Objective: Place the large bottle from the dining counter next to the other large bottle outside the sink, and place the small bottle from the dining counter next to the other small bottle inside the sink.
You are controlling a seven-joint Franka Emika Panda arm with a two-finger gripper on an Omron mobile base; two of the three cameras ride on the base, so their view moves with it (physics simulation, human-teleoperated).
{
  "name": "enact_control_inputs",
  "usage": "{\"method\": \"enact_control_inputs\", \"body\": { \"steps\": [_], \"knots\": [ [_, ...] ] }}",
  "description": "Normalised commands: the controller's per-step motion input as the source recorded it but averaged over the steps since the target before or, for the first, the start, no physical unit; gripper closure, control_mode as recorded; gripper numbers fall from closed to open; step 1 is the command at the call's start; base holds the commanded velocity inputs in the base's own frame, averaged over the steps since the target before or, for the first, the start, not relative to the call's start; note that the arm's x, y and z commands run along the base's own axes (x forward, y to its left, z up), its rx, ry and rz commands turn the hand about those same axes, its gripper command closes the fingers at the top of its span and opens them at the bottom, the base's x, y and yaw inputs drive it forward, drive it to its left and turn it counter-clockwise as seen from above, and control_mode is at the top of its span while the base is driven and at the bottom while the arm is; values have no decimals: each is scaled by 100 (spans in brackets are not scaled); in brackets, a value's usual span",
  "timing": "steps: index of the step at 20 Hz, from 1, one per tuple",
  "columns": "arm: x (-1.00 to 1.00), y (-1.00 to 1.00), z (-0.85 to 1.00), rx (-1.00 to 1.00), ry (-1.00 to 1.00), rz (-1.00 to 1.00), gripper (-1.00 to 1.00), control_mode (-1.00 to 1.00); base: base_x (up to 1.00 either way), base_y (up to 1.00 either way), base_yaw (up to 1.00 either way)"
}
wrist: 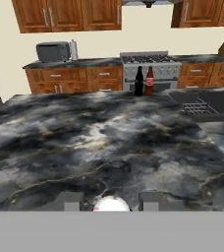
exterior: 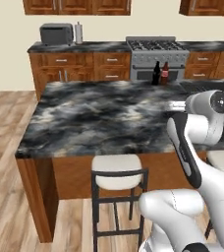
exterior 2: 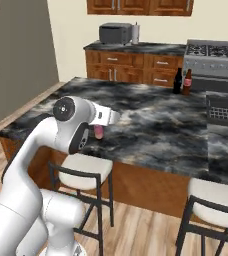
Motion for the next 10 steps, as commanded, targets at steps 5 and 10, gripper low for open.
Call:
{"method": "enact_control_inputs", "body": {
  "steps": [5, 10],
  "knots": [
    [0, 0, 0, 0, 0, 0, 100, 100, 0, 0, -50],
    [0, 0, 0, 0, 0, 0, 100, 100, 0, 0, -50]
  ]
}}
